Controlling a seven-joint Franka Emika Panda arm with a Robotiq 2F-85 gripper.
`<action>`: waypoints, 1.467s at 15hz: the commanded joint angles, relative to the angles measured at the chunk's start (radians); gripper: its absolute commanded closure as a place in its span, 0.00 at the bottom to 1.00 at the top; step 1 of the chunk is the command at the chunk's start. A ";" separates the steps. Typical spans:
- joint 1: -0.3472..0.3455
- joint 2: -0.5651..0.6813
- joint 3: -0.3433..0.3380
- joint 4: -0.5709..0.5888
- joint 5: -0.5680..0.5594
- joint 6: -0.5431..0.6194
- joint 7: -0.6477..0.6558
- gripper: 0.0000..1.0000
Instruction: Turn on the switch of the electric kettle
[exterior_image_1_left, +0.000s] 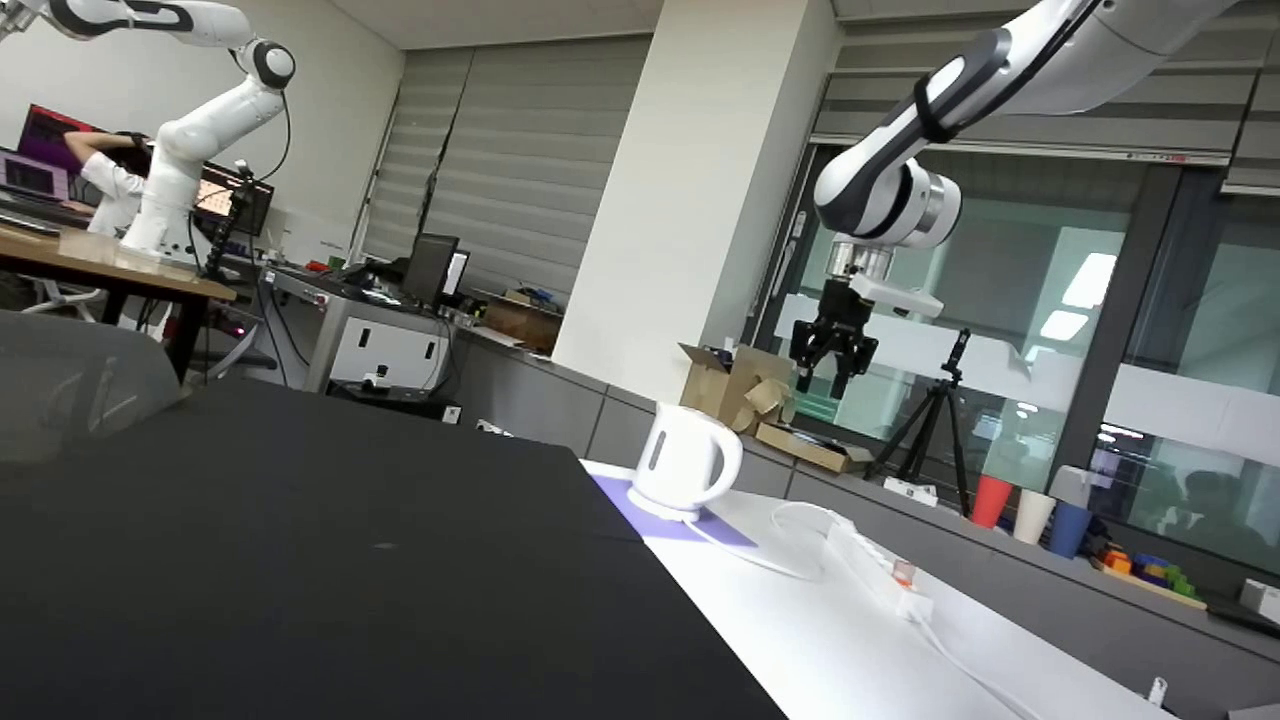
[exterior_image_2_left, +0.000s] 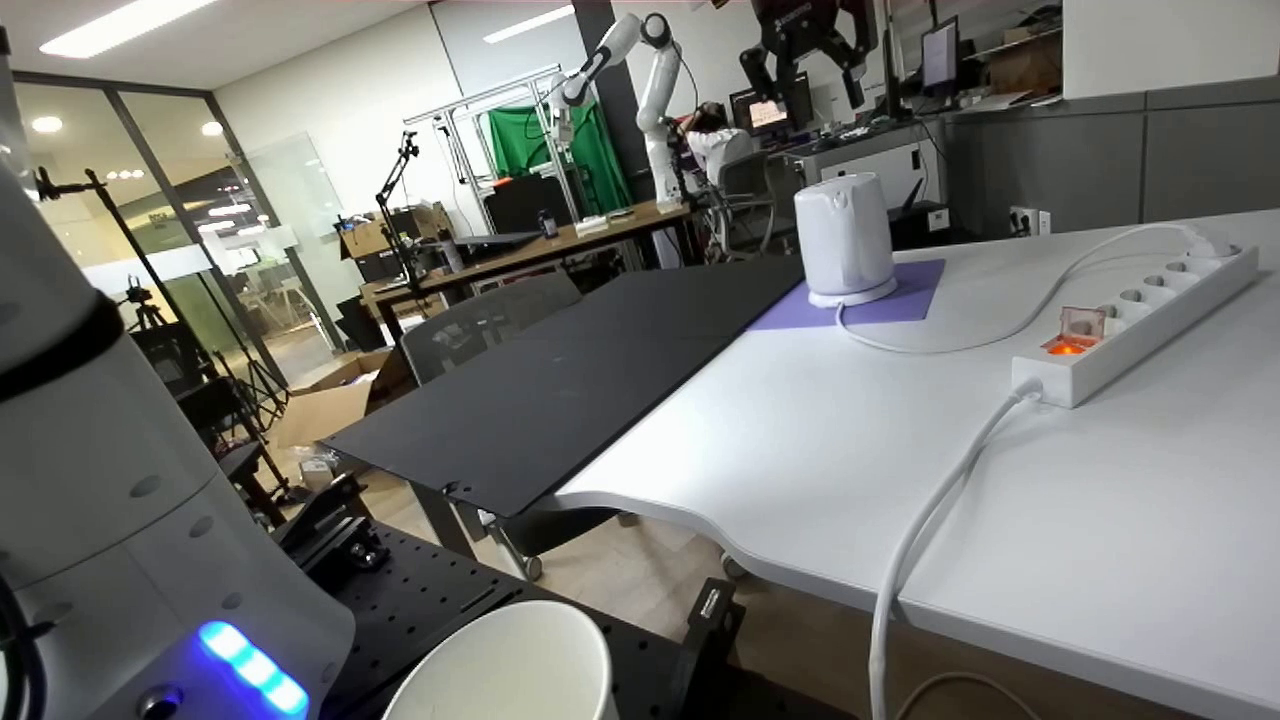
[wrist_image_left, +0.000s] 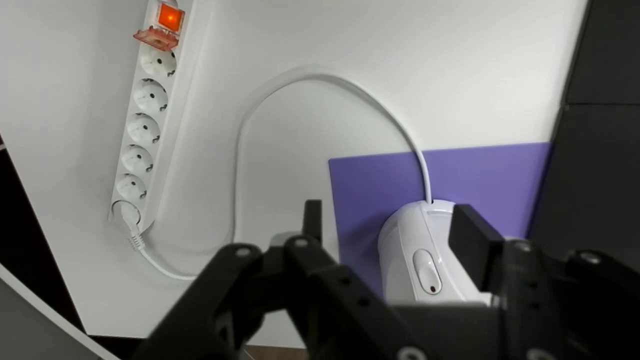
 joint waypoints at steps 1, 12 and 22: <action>-0.024 0.055 0.017 0.107 0.035 -0.071 -0.023 0.62; -0.030 0.075 0.025 0.148 0.041 -0.125 -0.039 0.99; -0.025 0.094 0.017 0.156 0.024 -0.122 -0.020 1.00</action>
